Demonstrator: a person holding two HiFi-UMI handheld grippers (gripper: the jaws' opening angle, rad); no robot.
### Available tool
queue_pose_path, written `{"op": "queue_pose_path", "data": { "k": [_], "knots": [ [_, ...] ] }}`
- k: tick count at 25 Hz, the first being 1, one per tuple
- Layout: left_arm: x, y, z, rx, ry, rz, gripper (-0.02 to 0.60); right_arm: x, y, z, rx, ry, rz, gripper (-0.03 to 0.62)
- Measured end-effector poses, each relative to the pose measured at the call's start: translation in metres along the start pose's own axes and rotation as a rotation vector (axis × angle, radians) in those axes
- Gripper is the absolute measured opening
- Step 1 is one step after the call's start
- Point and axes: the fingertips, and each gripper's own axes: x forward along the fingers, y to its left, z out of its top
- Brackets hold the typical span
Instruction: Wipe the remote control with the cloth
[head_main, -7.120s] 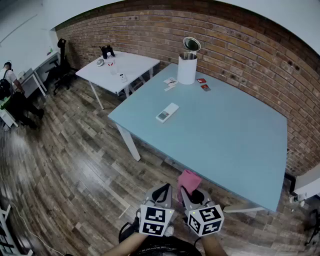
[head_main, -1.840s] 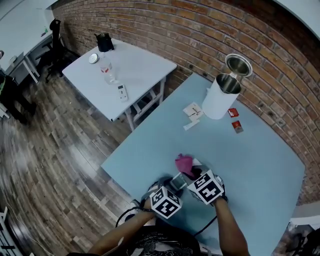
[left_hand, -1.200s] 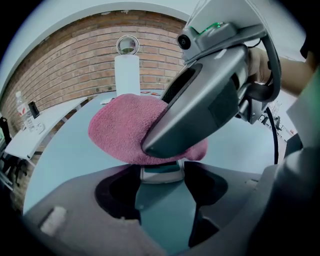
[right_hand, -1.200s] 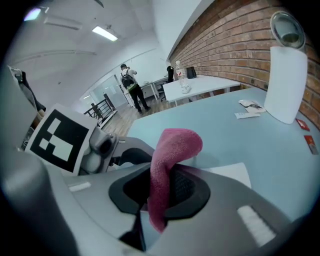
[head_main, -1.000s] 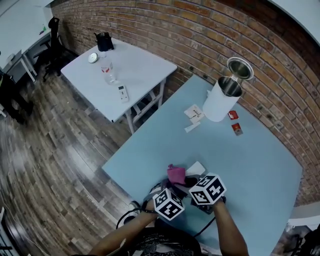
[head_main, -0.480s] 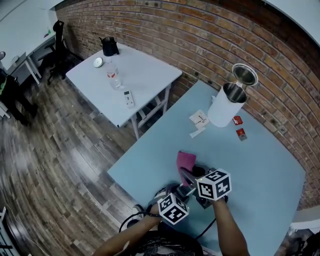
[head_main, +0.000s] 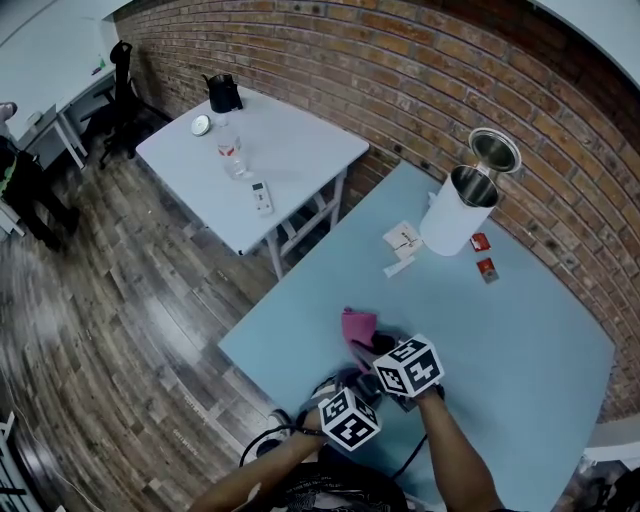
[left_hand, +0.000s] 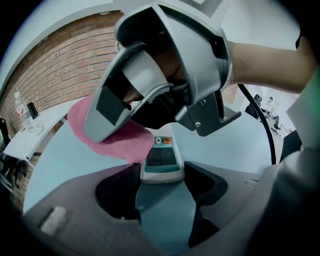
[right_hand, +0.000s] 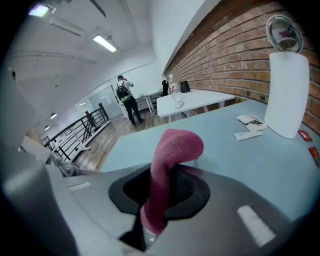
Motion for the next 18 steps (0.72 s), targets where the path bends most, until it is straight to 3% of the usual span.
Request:
{"op": "queue_pose_path", "data": {
  "k": [7, 18],
  "knots": [
    [0.0, 0.001, -0.001, -0.004, 0.007, 0.003, 0.284, 0.001, -0.025, 0.005, -0.072, -0.021, -0.094, 0.067],
    [-0.001, 0.002, -0.003, -0.009, 0.016, 0.007, 0.284, -0.022, -0.073, 0.005, -0.012, -0.072, -0.142, 0.067]
  ]
}}
